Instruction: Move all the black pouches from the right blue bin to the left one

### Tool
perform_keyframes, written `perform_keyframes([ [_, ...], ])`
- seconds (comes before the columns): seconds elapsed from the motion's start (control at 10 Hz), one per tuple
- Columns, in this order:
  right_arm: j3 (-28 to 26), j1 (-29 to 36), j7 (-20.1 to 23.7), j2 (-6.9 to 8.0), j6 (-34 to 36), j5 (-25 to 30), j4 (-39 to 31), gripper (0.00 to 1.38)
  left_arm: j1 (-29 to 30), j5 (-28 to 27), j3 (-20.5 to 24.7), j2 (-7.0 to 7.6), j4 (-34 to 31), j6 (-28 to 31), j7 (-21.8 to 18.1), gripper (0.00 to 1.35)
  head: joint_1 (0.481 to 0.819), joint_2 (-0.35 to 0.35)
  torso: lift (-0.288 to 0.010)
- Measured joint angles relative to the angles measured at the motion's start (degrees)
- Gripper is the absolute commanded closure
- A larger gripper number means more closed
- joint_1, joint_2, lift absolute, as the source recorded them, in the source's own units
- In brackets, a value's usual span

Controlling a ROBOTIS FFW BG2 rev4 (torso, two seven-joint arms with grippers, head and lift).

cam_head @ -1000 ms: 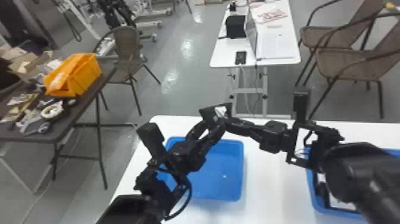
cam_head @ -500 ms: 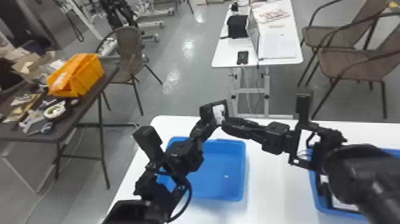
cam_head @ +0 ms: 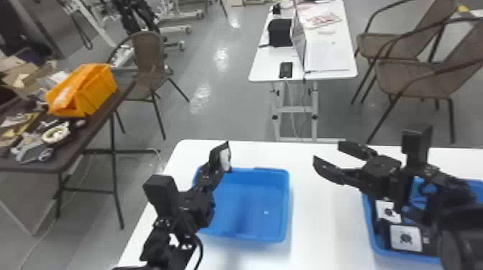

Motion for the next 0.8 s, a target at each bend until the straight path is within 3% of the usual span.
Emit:
perform_keyframes([
  [0.2, -3.9, 4.8, -0.1, 0.36, -0.5, 2.0, -2.1, 0.2, 0.0, -8.4, 0.5, -0.07, 2.8, 0.8, -0.1, 1.22, 0.695, 0.207, 0.01],
  [0.5, -5.0, 8.4, -1.4, 0.75, -0.5, 4.8, -4.2, 0.2, -2.5, -17.6, -1.0, 0.84, 8.4, 1.1, -0.6, 1.22, 0.695, 0.19, 0.01],
  [0.6, -5.3, 9.0, -1.6, 0.93, -0.6, 5.2, -4.2, 0.2, -3.3, -18.4, -1.5, 1.34, 10.0, 1.3, -0.7, 1.04, 0.695, 0.186, 0.01],
  [0.7, -5.7, 9.4, -1.6, 1.0, -0.6, 5.4, -4.3, 0.2, -3.6, -18.3, -1.7, 1.46, 10.7, 2.0, -0.9, 0.41, 0.695, 0.183, 0.01],
  [0.8, -6.1, 9.7, -1.9, 1.06, -0.6, 5.8, -4.8, 0.2, -3.4, -17.7, -1.1, 1.11, 10.7, 1.1, -1.4, 0.01, 0.695, 0.178, 0.01],
])
